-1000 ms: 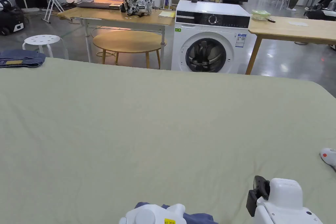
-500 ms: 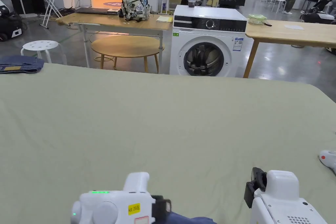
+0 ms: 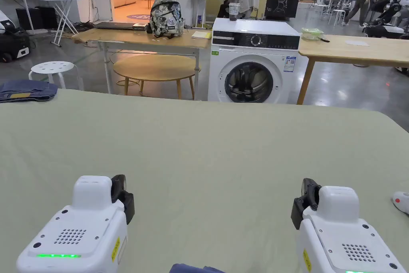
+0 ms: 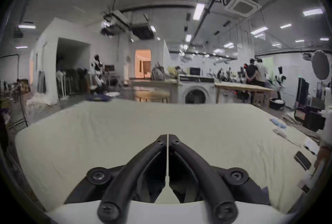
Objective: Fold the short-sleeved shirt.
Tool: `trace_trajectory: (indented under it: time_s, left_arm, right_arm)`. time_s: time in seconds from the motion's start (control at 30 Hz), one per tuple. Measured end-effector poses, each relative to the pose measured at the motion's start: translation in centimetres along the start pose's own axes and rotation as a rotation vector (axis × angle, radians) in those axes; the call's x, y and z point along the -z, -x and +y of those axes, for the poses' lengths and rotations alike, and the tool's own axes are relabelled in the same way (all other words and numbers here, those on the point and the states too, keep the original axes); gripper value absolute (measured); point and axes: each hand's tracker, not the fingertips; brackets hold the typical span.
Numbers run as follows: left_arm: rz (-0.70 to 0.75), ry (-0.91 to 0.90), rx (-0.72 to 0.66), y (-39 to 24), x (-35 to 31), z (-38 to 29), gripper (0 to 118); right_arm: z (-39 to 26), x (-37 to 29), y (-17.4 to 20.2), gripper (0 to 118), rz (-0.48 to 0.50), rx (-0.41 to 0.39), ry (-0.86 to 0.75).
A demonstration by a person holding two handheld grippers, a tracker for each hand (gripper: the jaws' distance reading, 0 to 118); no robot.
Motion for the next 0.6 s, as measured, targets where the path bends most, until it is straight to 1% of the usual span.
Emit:
trace_trajectory:
  time_s: [0.1,0.2,0.3,0.37,0.43,0.47,0.53,0.6]
  left_arm:
    - [0.021,-0.015,0.018,0.0,-0.1,0.2,0]
    - [0.008,-0.013,0.013,0.3,-0.4,0.4,0]
    - [0.003,-0.01,0.019,0.6,-0.7,0.4,0]
    - [0.002,0.003,0.018,1.0,-0.8,0.3,0]
    - [-0.004,0.01,0.012,1.3,-1.1,0.0,0]
    - [-0.006,0.02,0.014,1.4,-1.2,-0.2,0]
    - [-0.002,0.035,0.019,1.6,-1.4,-0.7,0]
    - [-0.009,0.055,0.016,1.9,-1.6,-1.2,0]
  right_arm:
    - [0.4,-0.1,0.3,0,-0.001,-0.005,-0.021]
    - [0.7,-0.5,0.3,0,0.0,-0.006,-0.02]
    - [0.5,-1.8,0.4,0,-0.005,-0.013,-0.005]
    - [-0.4,-2.9,0.5,0,0.013,-0.012,0.022]
    - [-1.7,-3.9,1.0,0,0.022,-0.036,0.092]
    - [-2.6,-4.4,1.3,0,0.054,-0.032,0.133]
    - [-4.6,-5.2,1.9,0,0.076,-0.026,0.219]
    - [-7.1,-5.4,2.7,0,0.132,-0.032,0.33]
